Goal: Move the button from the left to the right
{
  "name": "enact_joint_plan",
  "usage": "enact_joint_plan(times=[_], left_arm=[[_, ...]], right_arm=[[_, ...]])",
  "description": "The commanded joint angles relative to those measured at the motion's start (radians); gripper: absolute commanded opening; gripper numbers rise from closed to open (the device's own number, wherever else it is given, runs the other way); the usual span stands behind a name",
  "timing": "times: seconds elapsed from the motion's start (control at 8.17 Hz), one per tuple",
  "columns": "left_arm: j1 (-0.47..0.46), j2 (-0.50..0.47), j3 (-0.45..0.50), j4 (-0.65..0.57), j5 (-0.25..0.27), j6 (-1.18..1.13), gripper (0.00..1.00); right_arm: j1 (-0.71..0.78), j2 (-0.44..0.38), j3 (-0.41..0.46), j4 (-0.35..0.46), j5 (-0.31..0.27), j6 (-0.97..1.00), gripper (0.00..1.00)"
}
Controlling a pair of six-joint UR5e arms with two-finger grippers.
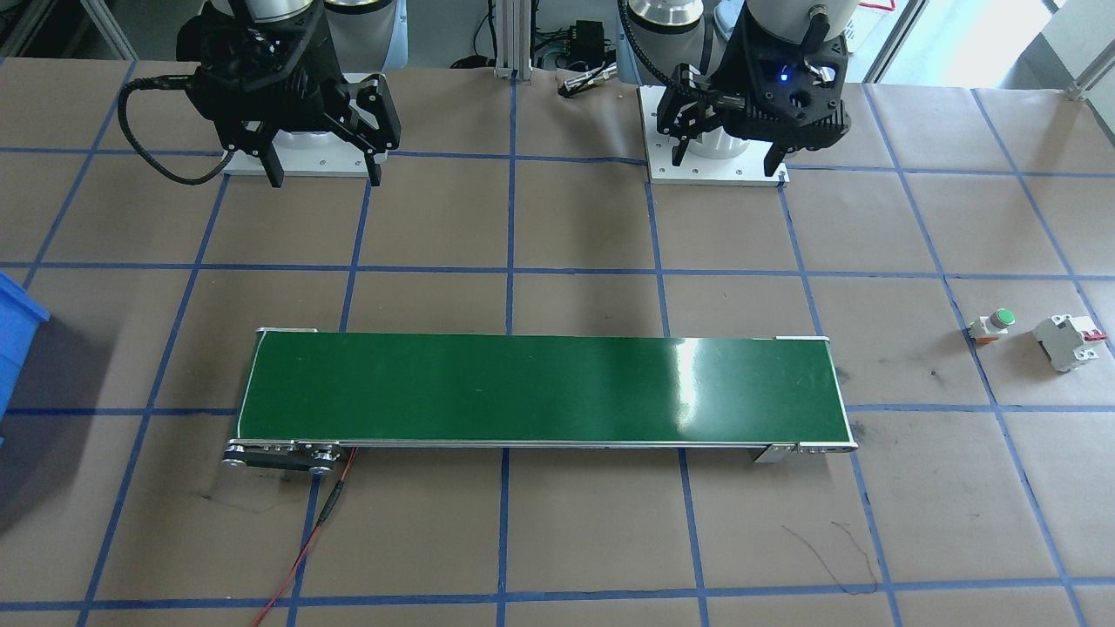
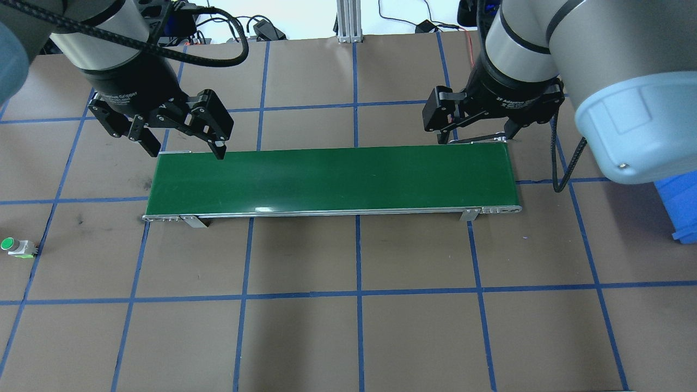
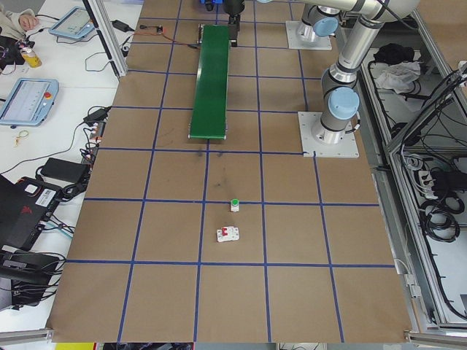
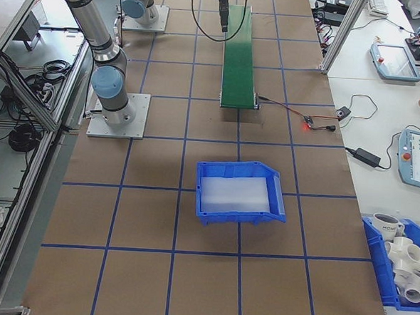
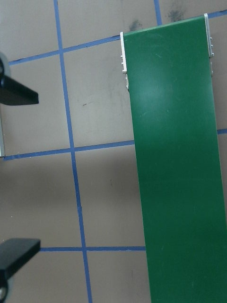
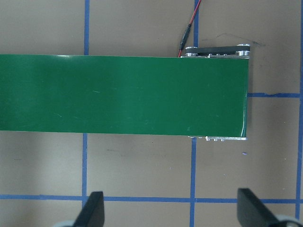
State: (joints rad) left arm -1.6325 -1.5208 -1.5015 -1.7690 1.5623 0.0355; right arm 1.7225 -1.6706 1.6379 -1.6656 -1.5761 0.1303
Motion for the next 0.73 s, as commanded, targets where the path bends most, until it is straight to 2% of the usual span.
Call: enact_joint_plan(times=[0.0,0.24,0.37,0.61], left_arm=[[-0.003,0.004,-0.006,0.025,0.007,0.006,1.00],[0.069,0.001,0.000,0.022,0.007,0.042,1.00],[0.147,0.002,0.000,0.022,0.007,0.166,1.00],[0.389,0.004,-0.009,0.013,0.012,0.305,1.00]], right_arm=[[0.000,0.000,0.000,0.000,-0.005,0.002,1.00],[0.000,0.000,0.000,0.000,-0.007,0.000,1.00],[0.000,0.000,0.000,0.000,-0.005,0.000,1.00],[0.000,0.000,0.000,0.000,-0.004,-0.001,1.00]])
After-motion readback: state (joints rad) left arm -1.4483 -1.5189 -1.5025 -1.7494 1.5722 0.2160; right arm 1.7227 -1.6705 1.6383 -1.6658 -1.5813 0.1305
